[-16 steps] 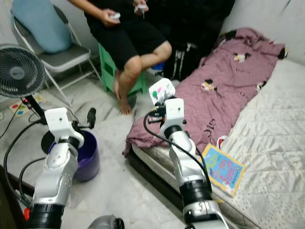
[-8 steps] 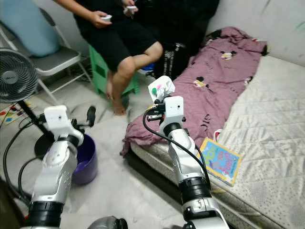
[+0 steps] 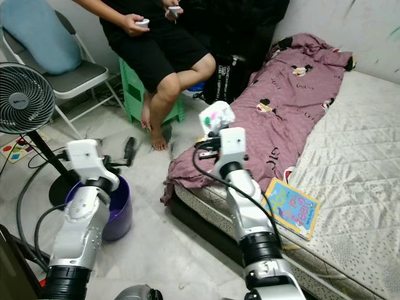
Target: Clean up the room
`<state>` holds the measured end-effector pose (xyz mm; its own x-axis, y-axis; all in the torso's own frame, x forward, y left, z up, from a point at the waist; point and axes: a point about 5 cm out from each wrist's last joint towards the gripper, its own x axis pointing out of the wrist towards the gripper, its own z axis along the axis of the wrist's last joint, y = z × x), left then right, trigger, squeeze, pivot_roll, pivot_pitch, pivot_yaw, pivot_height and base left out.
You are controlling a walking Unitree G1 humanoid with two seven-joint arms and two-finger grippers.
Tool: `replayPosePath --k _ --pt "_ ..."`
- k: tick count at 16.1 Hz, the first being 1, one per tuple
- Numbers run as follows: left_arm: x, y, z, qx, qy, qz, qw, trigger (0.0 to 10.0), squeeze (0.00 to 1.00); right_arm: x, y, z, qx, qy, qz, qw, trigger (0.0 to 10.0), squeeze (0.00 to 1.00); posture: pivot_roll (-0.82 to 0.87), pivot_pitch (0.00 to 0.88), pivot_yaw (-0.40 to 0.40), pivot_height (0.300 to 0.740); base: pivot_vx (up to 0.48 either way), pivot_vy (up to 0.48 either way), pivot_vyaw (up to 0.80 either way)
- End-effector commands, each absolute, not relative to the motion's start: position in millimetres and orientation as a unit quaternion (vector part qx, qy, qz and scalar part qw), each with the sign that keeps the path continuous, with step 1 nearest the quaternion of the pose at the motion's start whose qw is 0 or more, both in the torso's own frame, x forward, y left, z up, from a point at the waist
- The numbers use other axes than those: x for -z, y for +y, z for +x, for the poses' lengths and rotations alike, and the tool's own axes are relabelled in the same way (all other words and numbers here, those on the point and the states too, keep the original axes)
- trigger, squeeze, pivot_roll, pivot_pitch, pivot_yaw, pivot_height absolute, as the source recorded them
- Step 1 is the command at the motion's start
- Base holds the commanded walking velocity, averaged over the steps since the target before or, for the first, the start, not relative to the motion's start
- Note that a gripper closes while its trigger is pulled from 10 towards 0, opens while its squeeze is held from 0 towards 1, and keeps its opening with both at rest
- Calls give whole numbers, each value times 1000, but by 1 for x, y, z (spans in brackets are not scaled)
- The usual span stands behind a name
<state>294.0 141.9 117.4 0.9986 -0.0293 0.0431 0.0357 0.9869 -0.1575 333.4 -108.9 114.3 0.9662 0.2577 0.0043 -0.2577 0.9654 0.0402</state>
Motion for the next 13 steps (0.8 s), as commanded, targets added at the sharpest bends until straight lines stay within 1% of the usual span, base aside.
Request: replayPosePath --k 1,6,8,11,13 --pt "-122 145 295 17 -31 -77 996 10000 0 -117 -109 335 -129 -4 22 991 10000 0 -38 0 12 740 266 0 0" --pt "-122 145 295 18 -32 -78 996 10000 0 -117 -109 335 -127 -5 24 992 10000 0 -37 0 13 740 293 0 0" --pt "-119 146 295 14 -20 -78 997 10000 0 -117 -109 335 -126 -5 25 992 10000 0 -37 0 14 740 0 0 0" --pt "-121 145 294 20 -28 -74 997 10000 0 -117 -109 335 -125 -5 27 992 10000 0 -36 0 16 740 0 0 0" --pt "-121 144 294 26 -32 -80 996 10000 0 -117 -108 335 -125 -5 27 992 10000 0 -37 0 20 740 247 0 0"
